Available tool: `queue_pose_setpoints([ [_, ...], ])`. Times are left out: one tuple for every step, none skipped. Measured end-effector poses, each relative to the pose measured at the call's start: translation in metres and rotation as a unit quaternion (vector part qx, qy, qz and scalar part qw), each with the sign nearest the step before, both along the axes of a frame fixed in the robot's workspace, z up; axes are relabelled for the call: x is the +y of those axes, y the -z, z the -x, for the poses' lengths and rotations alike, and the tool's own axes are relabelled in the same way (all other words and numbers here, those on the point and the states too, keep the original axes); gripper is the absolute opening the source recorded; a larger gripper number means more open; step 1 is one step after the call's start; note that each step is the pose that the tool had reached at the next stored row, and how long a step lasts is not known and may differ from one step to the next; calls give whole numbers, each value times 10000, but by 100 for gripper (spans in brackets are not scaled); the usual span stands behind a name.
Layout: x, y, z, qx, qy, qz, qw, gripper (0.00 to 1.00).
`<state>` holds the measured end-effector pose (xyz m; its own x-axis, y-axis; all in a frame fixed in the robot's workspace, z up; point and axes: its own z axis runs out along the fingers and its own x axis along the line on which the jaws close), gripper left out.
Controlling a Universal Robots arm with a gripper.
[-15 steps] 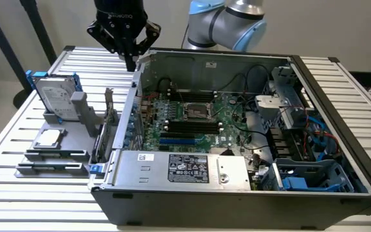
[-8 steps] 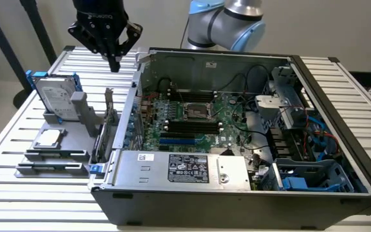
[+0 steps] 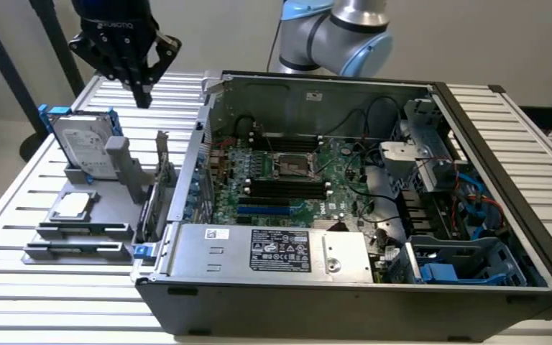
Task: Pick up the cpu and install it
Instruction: 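Reach for the cpu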
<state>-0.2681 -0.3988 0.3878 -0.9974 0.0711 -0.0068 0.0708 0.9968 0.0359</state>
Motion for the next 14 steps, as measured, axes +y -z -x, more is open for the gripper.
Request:
queue_pose_setpoints([
  [0,3,45,3,0,4,10000,11],
  [0,5,90,7,-1,9,10000,11],
  [0,8,135,10,-1,14,10000,11],
  [0,10,180,14,-1,19,10000,11],
  [0,12,225,17,0,24,10000,11],
  [0,15,270,21,0,30,10000,11],
  [0,17,318,24,-1,36,10000,11],
  [0,20,362,27,-1,41,10000,11],
  [0,22,407,30,-1,47,10000,11],
  [0,24,452,33,0,53,10000,11],
  [0,27,497,36,0,59,10000,11],
  [0,29,543,38,-1,66,10000,11],
  [0,31,590,42,-1,73,10000,11],
  [0,34,635,44,0,80,10000,11],
])
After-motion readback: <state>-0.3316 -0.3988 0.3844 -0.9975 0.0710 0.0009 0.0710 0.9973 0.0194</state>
